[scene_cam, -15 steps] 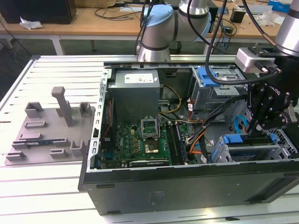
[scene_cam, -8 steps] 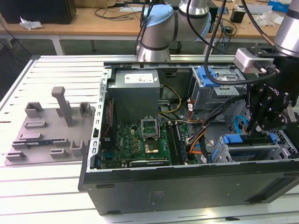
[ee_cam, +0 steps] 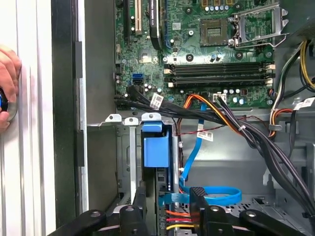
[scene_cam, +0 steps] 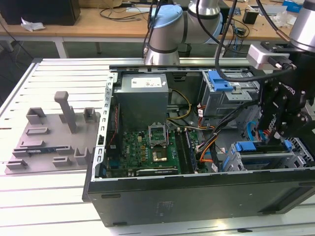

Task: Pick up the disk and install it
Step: 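Insert the second disk wire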

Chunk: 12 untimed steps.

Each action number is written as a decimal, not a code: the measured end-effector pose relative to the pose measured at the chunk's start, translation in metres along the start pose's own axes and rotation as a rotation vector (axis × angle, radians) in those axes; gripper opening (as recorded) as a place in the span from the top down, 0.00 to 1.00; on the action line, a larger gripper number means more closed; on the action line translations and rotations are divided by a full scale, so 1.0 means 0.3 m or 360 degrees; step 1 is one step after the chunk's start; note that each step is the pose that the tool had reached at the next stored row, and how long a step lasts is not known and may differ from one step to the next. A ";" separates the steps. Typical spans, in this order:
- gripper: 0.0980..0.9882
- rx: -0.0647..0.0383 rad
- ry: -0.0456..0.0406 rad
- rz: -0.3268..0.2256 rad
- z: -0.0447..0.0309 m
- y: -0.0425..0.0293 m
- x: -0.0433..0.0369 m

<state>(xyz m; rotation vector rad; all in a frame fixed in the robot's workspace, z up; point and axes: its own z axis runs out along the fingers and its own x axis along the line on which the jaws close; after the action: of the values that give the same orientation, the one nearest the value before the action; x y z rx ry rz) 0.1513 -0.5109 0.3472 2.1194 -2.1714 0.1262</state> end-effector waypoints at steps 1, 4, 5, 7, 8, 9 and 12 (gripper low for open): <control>0.57 0.0000 0.0006 0.0000 -0.005 0.001 -0.005; 0.57 0.0001 0.0025 0.0001 -0.021 0.002 -0.019; 0.57 0.0001 0.0033 0.0001 -0.026 0.003 -0.023; 0.57 0.0001 0.0044 0.0002 -0.030 0.003 -0.030; 0.57 0.0001 0.0046 0.0002 -0.030 0.003 -0.031; 0.57 0.0001 0.0048 0.0002 -0.030 0.003 -0.032; 0.67 0.0001 0.0054 0.0002 -0.032 0.003 -0.038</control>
<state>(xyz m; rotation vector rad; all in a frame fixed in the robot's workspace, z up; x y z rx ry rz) 0.1509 -0.4985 0.3551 2.1010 -2.1542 0.1616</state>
